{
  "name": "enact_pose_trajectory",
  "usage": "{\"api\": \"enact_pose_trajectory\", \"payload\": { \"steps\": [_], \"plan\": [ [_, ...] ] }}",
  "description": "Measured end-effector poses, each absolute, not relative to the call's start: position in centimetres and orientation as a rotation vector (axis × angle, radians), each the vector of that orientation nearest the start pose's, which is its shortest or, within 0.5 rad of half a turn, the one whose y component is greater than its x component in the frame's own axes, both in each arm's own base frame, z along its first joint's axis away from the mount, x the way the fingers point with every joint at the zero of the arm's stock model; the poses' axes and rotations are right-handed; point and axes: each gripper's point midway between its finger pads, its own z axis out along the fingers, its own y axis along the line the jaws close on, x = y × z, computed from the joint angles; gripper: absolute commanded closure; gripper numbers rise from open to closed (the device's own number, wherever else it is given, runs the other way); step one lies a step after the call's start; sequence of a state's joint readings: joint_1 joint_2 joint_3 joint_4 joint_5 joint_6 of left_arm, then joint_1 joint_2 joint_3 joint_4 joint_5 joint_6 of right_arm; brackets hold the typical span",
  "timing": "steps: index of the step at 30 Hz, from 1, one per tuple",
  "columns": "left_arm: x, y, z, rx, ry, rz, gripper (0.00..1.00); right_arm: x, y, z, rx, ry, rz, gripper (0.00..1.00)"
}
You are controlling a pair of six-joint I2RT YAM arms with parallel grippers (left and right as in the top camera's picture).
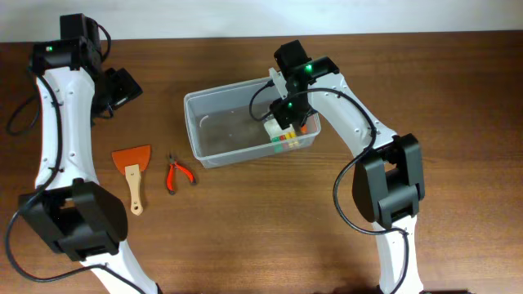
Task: Pack container
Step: 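Open the right gripper and withdraw it up and right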
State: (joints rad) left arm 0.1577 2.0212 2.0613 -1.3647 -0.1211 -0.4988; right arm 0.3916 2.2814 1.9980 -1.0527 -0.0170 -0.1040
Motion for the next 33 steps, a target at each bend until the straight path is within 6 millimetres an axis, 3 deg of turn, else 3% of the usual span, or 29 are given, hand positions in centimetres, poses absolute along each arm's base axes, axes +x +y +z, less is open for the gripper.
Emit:
{"api": "enact_pose_trajectory", "payload": {
  "steps": [3,5,9,10,11,13,15,16,19,21,24,28,33],
  "plan": [
    [42.8,8.9,18.4,-0.948,2.716,0.111,0.01,45.9,19.3,6.5,-0.72,2.837,0.071,0.29],
    [42.8,8.9,18.4,-0.948,2.716,0.112,0.01,45.9,19.3,7.8,-0.72,2.835,0.07,0.27],
    [42.8,8.9,18.4,-0.948,2.716,0.111,0.01,47.9,19.4,16.1,-0.658,2.709,0.06,0.23],
    [42.8,8.9,18.4,-0.948,2.715,0.111,0.01,48.6,19.2,19.0,-0.616,2.651,0.049,0.23],
    [42.8,8.9,18.4,-0.948,2.716,0.111,0.01,48.7,18.7,21.0,-0.58,2.622,0.041,0.18],
    [42.8,8.9,18.4,-0.948,2.716,0.111,0.01,49.0,16.5,25.8,-0.468,2.549,0.026,0.01],
    [42.8,8.9,18.4,-0.948,2.716,0.111,0.01,48.9,13.8,28.6,-0.376,2.516,0.012,0.01],
    [42.8,8.9,18.4,-0.948,2.717,0.111,0.01,49.1,10.1,31.1,-0.259,2.479,-0.017,0.02],
    [42.8,8.9,18.4,-0.948,2.716,0.111,0.01,48.6,2.3,34.2,-0.05,2.429,-0.085,0.01],
    [42.8,8.9,18.4,-0.948,2.716,0.111,0.01,47.8,-2.3,35.4,0.071,2.408,-0.133,0.01],
    [42.8,8.9,18.4,-0.948,2.716,0.112,0.01,47.1,-6.3,36.0,0.177,2.392,-0.174,0.01],
    [42.8,8.9,18.4,-0.948,2.716,0.111,0.01,45.3,-11.7,35.3,0.326,2.422,-0.228,0.01],
    [42.8,8.9,18.4,-0.948,2.716,0.111,0.01,43.8,-15.0,35.0,0.423,2.436,-0.259,0.01]
  ]
}}
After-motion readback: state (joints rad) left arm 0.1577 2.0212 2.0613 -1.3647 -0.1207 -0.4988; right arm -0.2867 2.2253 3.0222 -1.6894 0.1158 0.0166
